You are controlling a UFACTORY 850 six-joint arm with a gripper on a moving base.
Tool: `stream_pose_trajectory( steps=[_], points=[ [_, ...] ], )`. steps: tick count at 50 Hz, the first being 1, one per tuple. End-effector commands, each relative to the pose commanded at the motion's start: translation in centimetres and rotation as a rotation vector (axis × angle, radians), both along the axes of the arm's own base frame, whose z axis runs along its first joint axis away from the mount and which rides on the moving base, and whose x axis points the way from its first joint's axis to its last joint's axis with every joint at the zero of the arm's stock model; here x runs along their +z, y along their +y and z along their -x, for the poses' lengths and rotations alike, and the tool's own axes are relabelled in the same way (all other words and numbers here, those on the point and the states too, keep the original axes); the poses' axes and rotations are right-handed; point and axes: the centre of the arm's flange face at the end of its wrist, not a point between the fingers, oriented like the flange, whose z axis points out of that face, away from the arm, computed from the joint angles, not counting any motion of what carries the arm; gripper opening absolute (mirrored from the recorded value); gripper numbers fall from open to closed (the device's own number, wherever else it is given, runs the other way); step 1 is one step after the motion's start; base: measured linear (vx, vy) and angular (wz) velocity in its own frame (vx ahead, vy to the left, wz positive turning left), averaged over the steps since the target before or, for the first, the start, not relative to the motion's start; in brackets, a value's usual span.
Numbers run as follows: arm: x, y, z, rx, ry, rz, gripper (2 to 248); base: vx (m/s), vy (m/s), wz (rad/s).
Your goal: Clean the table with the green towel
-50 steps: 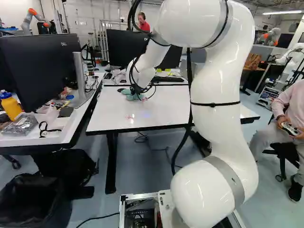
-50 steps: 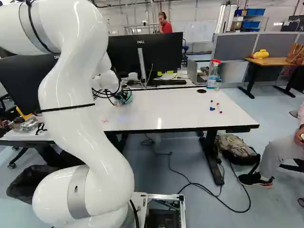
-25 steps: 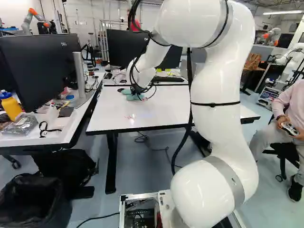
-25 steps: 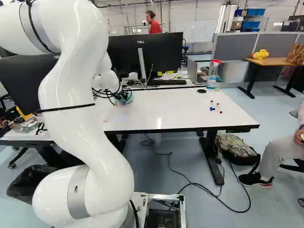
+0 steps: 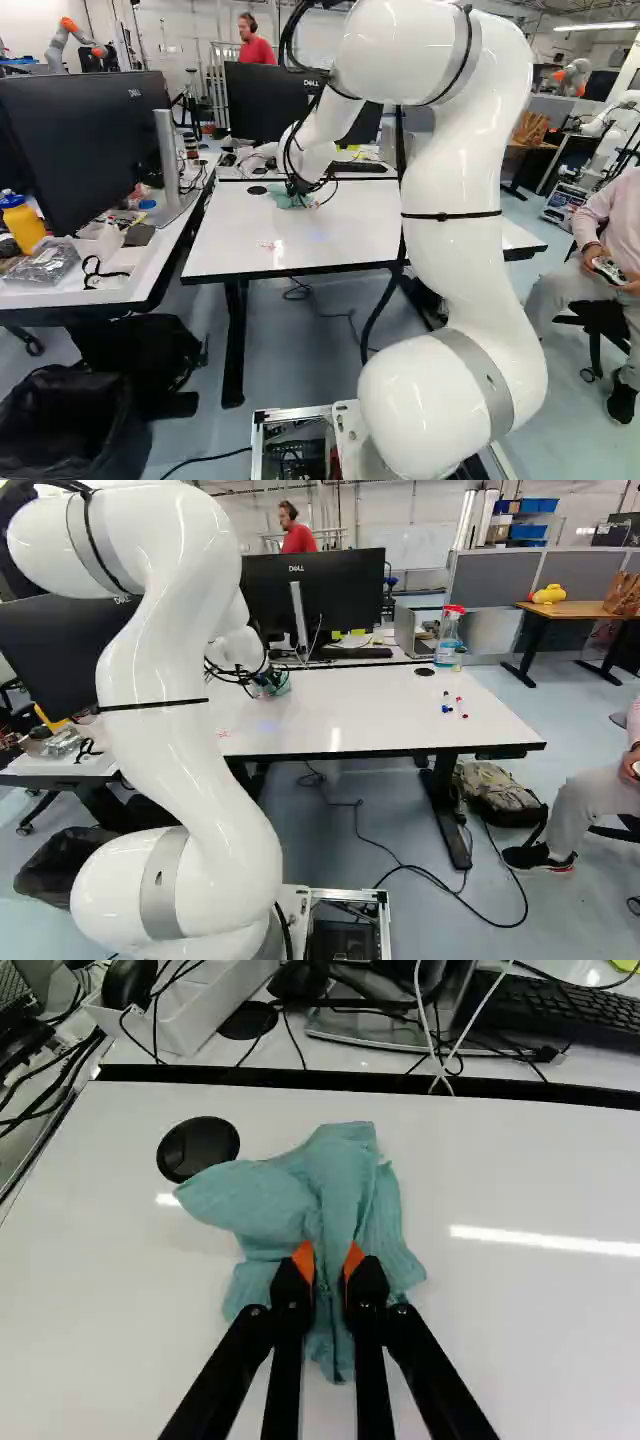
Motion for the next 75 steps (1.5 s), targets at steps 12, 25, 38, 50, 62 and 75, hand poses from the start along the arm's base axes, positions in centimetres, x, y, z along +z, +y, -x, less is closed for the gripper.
stream_pose_trajectory(
  steps=[12, 25, 38, 50, 62, 75],
  points=[
    [-0.2, 0.4, -2.2, -0.001, -0.017, -0.003, 51, 0.0, 0.0, 0.0],
    [-0.5, 1.8, -4.2, 0.014, -0.035, -0.007, 51, 0.0, 0.0, 0.0],
    [-0.6, 3.9, -4.7, 0.043, -0.043, -0.01, 51, 0.0, 0.0, 0.0],
    [-0.7, 6.0, -4.5, 0.073, -0.046, -0.011, 51, 0.0, 0.0, 0.0],
    [-0.6, 7.7, -3.2, 0.102, -0.039, -0.01, 51, 0.0, 0.0, 0.0],
    [-0.3, 8.6, -1.1, 0.124, -0.025, -0.007, 51, 0.0, 0.0, 0.0]
  ],
)
